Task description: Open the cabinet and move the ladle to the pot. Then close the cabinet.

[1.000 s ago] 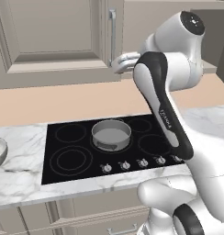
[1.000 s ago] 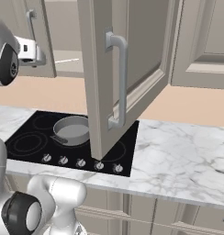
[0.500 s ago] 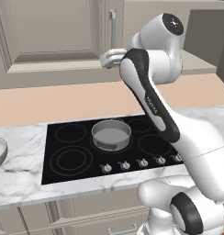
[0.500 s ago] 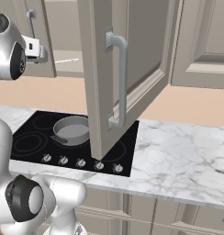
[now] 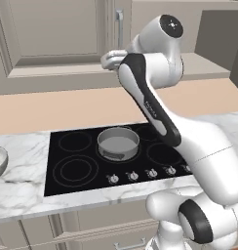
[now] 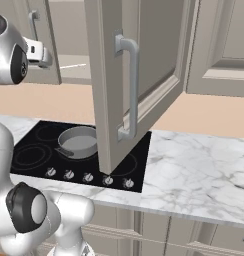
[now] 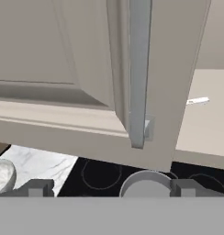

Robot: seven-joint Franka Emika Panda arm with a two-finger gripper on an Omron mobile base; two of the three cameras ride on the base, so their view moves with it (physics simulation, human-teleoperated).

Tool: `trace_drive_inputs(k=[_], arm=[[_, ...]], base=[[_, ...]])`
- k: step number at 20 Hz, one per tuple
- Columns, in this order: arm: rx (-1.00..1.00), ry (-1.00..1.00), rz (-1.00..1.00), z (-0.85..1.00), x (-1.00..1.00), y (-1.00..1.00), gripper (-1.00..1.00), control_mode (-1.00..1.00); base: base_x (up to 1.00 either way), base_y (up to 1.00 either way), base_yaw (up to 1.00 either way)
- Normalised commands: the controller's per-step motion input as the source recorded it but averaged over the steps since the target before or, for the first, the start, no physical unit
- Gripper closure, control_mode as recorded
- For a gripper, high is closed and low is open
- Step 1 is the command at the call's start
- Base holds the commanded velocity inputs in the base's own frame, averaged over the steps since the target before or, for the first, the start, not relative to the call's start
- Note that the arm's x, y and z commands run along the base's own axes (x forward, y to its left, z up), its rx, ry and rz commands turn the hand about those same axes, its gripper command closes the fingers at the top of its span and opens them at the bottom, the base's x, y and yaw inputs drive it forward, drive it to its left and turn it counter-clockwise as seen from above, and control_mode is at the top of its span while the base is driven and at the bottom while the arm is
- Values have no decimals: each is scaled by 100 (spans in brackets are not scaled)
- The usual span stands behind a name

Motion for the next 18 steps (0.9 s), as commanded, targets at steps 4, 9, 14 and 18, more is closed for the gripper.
trace_drive_inputs(k=[4,9,14,18], arm=[[-1,-4,-10,0,36,5,-100,-100],[0,-6,-8,0,36,3,-100,-100],[0,-3,-8,0,54,0,-100,-100],[-1,-2,-6,0,61,0,-100,-100]], base=[[0,0,0],[0,0,0],[0,0,0],[0,0,0]])
